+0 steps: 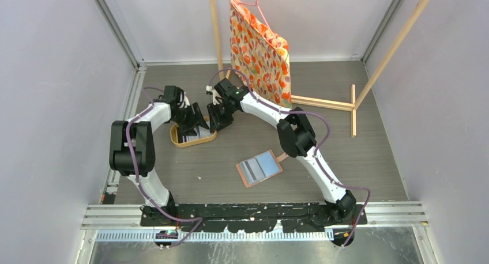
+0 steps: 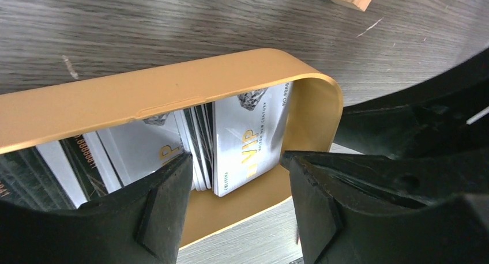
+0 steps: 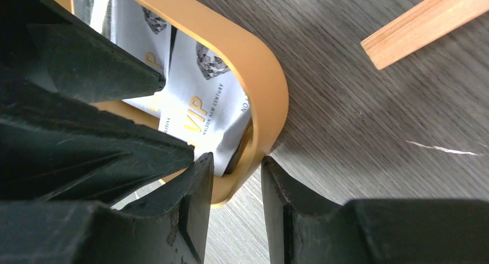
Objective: Put the credit cards into the card holder
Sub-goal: Pick up the credit card from the storage box.
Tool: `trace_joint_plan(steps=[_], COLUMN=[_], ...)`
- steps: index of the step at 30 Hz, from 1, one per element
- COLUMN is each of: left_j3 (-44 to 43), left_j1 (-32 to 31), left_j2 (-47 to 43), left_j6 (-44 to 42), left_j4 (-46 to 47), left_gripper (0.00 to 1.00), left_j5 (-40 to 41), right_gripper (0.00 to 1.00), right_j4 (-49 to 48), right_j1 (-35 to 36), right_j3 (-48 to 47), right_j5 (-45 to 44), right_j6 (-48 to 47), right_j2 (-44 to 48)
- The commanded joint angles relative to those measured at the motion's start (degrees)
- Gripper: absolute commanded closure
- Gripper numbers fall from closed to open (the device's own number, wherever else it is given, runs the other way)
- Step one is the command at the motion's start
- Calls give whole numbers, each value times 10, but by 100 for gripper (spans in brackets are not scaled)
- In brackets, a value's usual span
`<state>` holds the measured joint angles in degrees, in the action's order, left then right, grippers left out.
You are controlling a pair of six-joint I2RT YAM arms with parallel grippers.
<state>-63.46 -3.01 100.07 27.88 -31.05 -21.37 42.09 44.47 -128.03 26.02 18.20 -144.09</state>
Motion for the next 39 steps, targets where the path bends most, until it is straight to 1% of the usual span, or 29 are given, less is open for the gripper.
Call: trace_joint_plan(steps=[1, 6, 10, 15, 17, 22, 29, 35, 37, 38, 39], left_j3=[8, 28, 45, 55, 58, 61, 59, 59, 60, 60, 60], left_j1=[0, 7, 23, 27, 43, 51, 55, 59, 61, 61, 61], left_j2=[12, -3, -22, -20, -21, -25, -22, -22, -22, -22, -22], left_j6=[4, 24, 40, 59, 63, 65, 65, 65, 65, 65, 66], left_j4=[20, 55, 87, 114, 119, 123, 122, 123, 124, 125, 128], left_gripper=[36, 37, 41, 50, 52, 58, 59, 59, 58, 58, 58], left_j5=[-46, -69, -88, -121, -125, -128, -130, -132, -135, -137, -138], right_gripper=[60, 62, 62, 62, 61, 60, 51, 50, 52, 56, 63], right_j4=[-17, -17, -21, -21, -19, -4, 29, 55, 56, 57, 58], right_j1=[8, 8, 7, 7, 6, -1, -15, -18, -18, -18, -17], right_j3=[-18, -16, -15, -16, -18, -29, -54, -82, -89, -93, -98], right_j5=[26, 31, 40, 52, 54, 46, 31, 13, 10, 6, 3], right_j6=[11, 8, 8, 1, -4, -21, -65, -99, -103, -101, -101], right_j2=[-5, -3, -1, 6, 12, 23, 43, 60, 63, 64, 64])
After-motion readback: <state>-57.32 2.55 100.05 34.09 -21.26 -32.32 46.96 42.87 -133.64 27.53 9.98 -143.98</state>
